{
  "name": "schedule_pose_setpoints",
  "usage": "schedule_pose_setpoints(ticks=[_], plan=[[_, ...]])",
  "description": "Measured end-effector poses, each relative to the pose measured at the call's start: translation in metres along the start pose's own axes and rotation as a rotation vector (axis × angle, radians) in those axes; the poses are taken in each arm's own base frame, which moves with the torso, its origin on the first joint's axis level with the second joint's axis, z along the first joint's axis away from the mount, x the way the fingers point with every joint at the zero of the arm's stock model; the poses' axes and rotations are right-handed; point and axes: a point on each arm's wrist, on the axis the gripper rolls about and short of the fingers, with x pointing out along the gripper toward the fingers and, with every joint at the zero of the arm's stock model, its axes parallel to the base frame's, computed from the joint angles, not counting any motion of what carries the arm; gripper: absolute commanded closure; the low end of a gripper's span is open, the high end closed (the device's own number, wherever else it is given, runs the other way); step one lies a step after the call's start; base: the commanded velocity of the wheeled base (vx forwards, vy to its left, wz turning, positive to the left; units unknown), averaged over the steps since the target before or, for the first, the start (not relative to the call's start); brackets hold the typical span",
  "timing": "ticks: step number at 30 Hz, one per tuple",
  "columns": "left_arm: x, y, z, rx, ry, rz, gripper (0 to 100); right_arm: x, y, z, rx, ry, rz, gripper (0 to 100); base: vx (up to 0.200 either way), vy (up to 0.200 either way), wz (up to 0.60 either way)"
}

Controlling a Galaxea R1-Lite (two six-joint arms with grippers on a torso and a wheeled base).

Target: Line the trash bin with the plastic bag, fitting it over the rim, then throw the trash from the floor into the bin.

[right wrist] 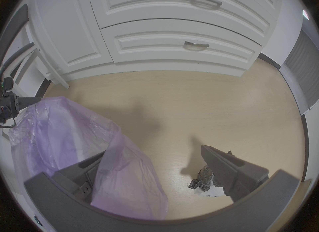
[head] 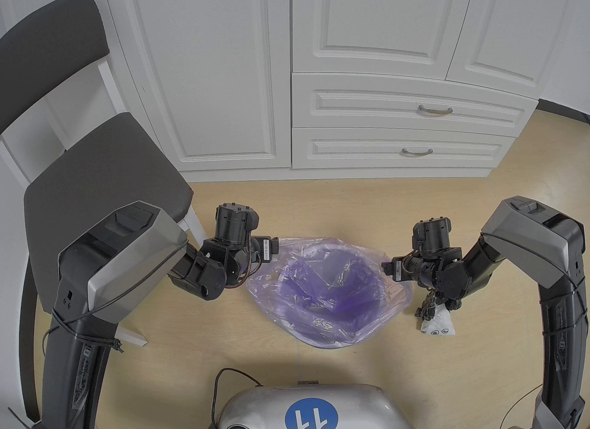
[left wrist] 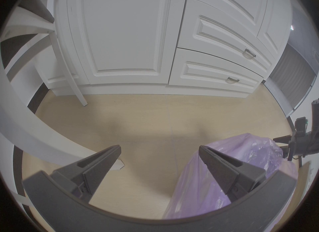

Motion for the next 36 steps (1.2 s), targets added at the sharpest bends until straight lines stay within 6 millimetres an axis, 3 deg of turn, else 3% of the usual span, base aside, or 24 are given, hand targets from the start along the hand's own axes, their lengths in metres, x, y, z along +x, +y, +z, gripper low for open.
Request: schedule_pose_setpoints(ticks=[8, 14, 18, 26, 36], plan=[[-0.004, 0.003, 0.007, -0.011, -0.014, 0.003, 0, 0.014, 0.001, -0.016, -0.009, 0.039, -0.005, 0, 0.0, 0.0, 0.0], [-0.02, -0.001, 0.031, -0.015, -0.054, -0.012, 0, 0.015, 0.002, -0.019, -0.011, 0.046, -0.003, 0, 0.0, 0.0, 0.0], [-0.035, -0.007, 0.037, -0.001, -0.047, -0.029, 0, 0.01, 0.002, -0.016, -0.011, 0.04, -0.001, 0, 0.0, 0.0, 0.0], [-0.05, -0.017, 0.007, 0.043, 0.038, -0.056, 0, 0.0, 0.001, -0.009, -0.011, 0.032, 0.0, 0, 0.0, 0.0, 0.0], [-0.033, -0.013, -0.016, 0.046, 0.07, -0.042, 0, -0.006, -0.002, -0.01, -0.027, 0.052, -0.002, 0, 0.0, 0.0, 0.0]])
